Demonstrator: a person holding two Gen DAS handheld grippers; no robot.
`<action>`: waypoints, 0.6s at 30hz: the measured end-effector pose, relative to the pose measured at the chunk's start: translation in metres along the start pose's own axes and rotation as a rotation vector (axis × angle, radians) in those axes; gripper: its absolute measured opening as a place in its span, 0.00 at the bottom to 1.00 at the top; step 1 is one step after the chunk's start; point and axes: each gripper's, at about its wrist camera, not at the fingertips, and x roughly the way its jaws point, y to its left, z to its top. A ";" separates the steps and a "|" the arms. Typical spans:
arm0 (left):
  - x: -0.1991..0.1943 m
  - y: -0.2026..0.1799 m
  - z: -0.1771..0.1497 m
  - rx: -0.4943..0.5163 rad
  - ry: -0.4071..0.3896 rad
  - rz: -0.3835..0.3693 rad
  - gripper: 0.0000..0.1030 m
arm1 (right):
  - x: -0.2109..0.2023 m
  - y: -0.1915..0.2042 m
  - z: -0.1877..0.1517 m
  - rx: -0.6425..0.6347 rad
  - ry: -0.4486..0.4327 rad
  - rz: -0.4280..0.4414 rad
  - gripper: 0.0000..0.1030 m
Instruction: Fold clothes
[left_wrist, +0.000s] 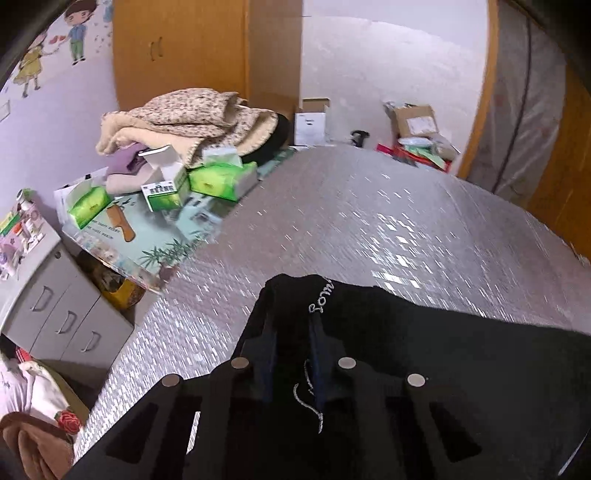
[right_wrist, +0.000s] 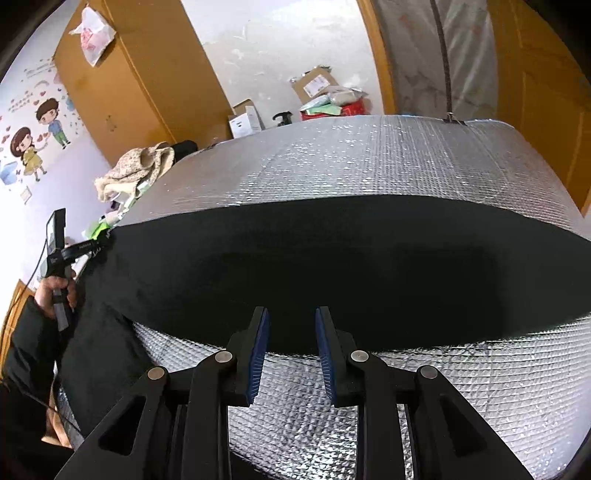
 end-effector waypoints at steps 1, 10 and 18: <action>0.005 0.002 0.004 -0.006 0.005 0.003 0.16 | 0.001 -0.002 0.000 0.005 0.001 -0.005 0.26; -0.034 0.018 -0.002 -0.050 -0.037 -0.114 0.20 | -0.004 -0.024 -0.002 0.065 -0.014 -0.066 0.26; -0.122 -0.021 -0.065 0.046 -0.103 -0.271 0.20 | -0.015 -0.081 0.015 0.170 -0.081 -0.207 0.26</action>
